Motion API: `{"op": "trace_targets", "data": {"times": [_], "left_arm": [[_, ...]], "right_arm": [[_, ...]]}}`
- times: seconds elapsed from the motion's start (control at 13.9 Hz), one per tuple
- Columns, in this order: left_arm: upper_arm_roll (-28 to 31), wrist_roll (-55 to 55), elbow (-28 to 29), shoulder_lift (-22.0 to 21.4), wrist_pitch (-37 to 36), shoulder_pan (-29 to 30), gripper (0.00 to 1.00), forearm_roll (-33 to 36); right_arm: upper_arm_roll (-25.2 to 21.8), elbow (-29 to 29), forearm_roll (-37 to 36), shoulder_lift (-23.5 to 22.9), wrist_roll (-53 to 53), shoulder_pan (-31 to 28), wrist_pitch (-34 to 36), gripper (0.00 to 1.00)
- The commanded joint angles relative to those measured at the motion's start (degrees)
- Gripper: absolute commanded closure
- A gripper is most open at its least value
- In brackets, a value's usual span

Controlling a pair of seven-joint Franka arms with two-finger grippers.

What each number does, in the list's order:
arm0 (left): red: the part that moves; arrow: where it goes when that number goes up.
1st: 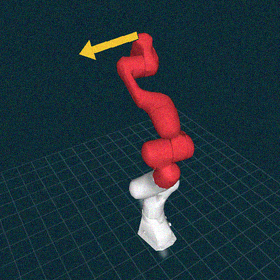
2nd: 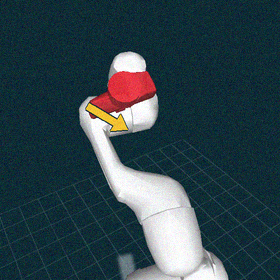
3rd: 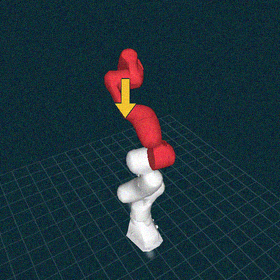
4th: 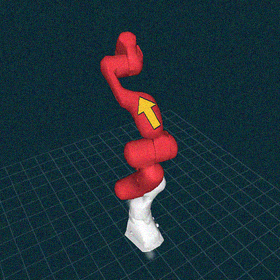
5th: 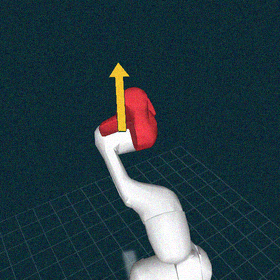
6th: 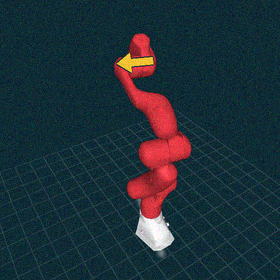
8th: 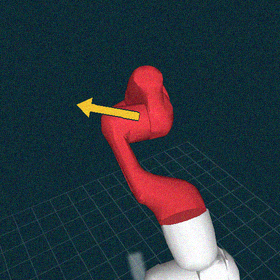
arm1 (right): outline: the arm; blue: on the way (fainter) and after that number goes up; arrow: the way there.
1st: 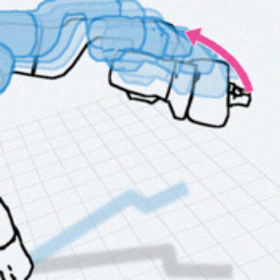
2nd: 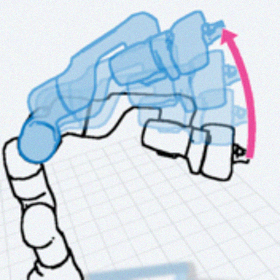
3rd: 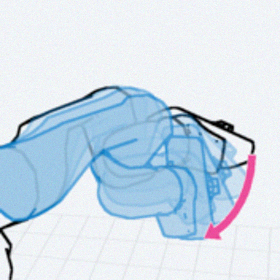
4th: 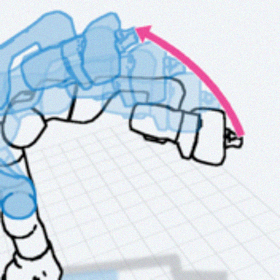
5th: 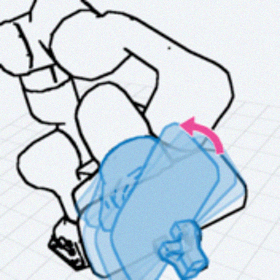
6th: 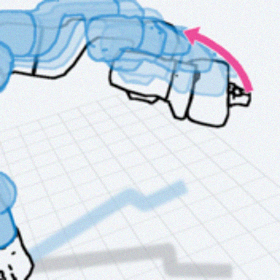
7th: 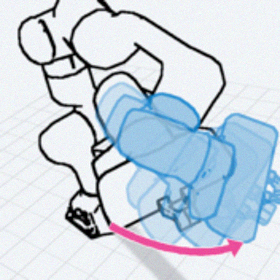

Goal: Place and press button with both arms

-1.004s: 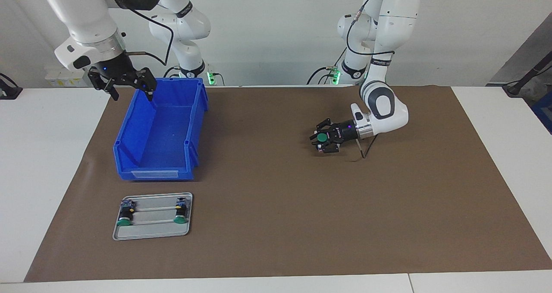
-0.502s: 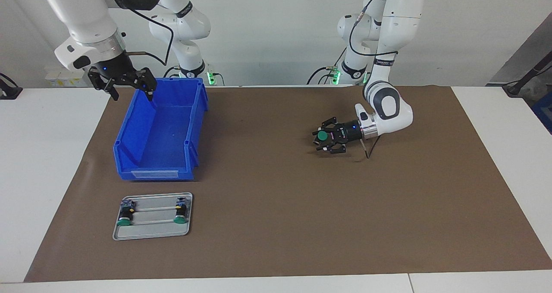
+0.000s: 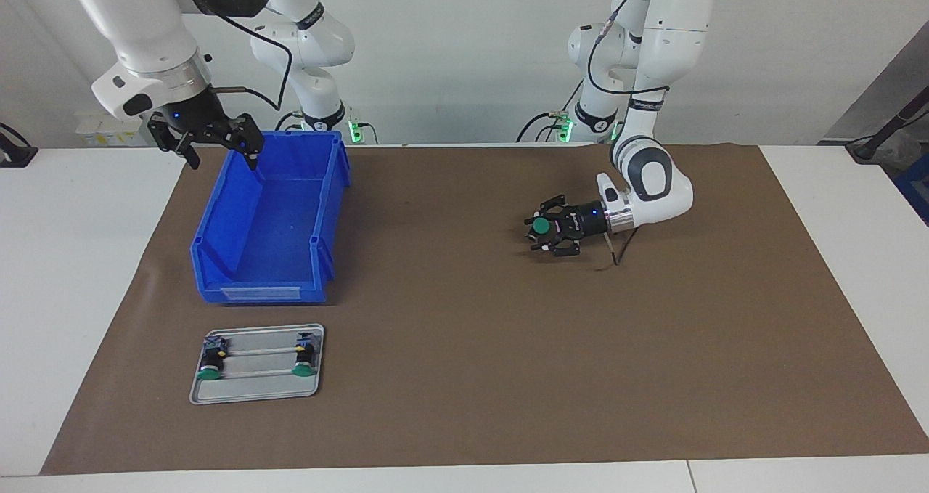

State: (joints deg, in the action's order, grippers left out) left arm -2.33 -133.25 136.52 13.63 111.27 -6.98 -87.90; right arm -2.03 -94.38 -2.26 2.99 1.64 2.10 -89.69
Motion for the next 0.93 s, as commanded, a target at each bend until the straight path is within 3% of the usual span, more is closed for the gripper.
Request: {"op": "trace_targets", "data": {"times": [0.0,0.43,0.5,0.57,0.65,0.86], "left_arm": [[-0.1,-2.5,2.9,-1.0,-1.2,0.7,0.35,-1.0],[0.0,-3.7,4.2,-1.3,-1.3,0.5,0.34,-1.0],[0.0,-3.7,4.4,-1.3,-1.3,0.5,0.31,-1.0],[0.0,-3.7,4.5,-1.4,-1.3,0.5,0.21,-1.0],[0.0,-3.7,4.9,-1.4,-1.2,0.5,0.01,-1.0],[0.0,-3.7,5.0,-1.4,-1.1,0.4,0.0,-1.0]], "right_arm": [[0.5,-0.6,0.7,1.0,0.6,-0.4,0.6,0.0],[0.5,-0.6,0.7,1.0,0.6,-0.4,0.6,0.0],[0.5,-0.7,0.8,1.0,0.6,-0.4,0.6,0.0],[0.5,-0.7,0.7,1.0,0.6,-0.4,0.6,0.0],[0.5,-0.7,0.8,1.0,0.6,-0.4,0.6,0.0],[0.5,-0.6,0.7,1.0,0.6,-0.4,0.6,0.0]]}}
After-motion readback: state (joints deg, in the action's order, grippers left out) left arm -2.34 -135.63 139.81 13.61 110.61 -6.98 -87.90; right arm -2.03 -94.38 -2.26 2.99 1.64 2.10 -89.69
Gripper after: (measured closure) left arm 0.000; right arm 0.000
